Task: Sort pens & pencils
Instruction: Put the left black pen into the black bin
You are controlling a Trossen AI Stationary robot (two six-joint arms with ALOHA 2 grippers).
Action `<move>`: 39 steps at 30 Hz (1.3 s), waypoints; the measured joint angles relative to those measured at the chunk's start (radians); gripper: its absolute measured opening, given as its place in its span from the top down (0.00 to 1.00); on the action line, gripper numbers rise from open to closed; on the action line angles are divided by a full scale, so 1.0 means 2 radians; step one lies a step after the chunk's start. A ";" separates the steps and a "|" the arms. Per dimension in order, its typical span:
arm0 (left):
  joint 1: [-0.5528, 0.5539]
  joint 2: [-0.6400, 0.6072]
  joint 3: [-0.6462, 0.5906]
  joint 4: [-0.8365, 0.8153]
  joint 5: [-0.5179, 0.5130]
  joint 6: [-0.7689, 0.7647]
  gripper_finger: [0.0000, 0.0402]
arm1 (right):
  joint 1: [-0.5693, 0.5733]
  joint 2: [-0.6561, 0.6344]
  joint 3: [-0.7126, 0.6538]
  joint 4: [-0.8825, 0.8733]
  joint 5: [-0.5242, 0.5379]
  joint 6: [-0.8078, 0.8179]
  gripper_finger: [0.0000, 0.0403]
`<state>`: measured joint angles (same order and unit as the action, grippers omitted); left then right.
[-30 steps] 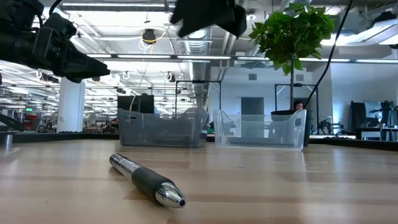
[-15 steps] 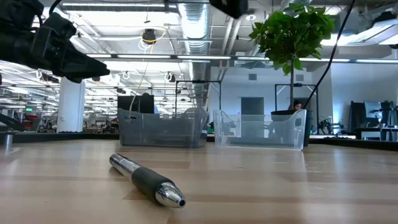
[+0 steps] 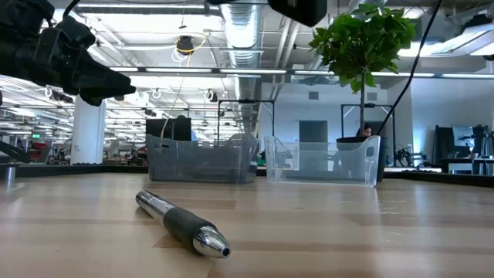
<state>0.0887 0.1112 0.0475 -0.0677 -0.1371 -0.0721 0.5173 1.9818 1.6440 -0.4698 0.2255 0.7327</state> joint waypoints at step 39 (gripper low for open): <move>0.000 0.053 0.000 0.000 0.001 -0.015 0.57 | -0.004 0.231 0.265 -0.273 -0.075 0.076 0.39</move>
<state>0.0887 0.2174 0.0475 -0.0686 -0.1356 -0.1028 0.5102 2.4447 2.1738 -1.0155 0.0756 0.8847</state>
